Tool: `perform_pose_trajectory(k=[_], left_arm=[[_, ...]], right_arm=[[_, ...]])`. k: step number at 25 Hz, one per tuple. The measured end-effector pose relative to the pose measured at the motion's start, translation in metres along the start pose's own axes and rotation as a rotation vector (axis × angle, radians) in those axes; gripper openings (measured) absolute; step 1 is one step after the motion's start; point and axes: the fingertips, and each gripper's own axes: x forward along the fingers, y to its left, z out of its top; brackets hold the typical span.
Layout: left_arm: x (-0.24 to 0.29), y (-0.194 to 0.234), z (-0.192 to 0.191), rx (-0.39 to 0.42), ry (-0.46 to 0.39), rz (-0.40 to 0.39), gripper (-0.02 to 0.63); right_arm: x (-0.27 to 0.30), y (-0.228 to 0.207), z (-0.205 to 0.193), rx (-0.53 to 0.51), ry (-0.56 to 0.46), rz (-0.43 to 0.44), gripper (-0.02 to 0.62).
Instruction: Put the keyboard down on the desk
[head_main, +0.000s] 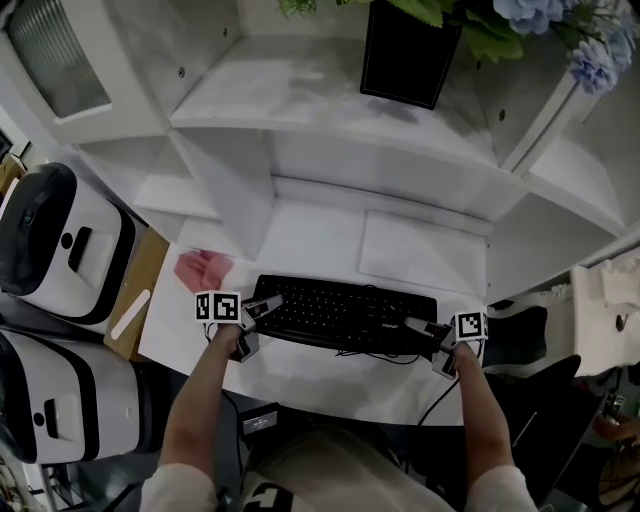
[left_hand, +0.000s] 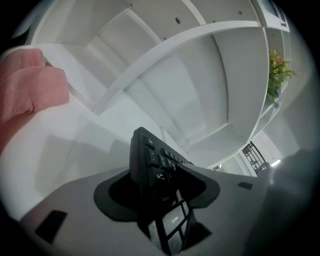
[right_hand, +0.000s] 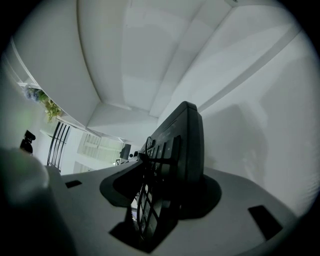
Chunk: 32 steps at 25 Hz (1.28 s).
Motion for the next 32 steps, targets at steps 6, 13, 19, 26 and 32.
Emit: perform_pose_trajectory(k=[6, 13, 19, 26, 32], left_arm=[[0.013, 0.015, -0.002, -0.005, 0.055, 0.039, 0.249], [0.025, 0.028, 0.008, 0.027, 0.057, 0.090, 0.270], [0.031, 0.034, 0.010, 0.054, 0.056, 0.115, 0.278], [0.034, 0.033, 0.008, 0.147, 0.098, 0.150, 0.293], [0.035, 0.034, 0.009, 0.160, 0.082, 0.156, 0.301]], right_arm=[[0.004, -0.010, -0.002, 0.075, -0.013, -0.036, 0.229], [0.007, -0.019, 0.005, 0.091, -0.036, -0.076, 0.242], [0.007, -0.035, 0.005, 0.108, -0.034, -0.154, 0.268], [0.004, -0.038, 0.005, 0.103, -0.021, -0.192, 0.298], [-0.001, -0.039, 0.009, 0.081, -0.031, -0.215, 0.311]])
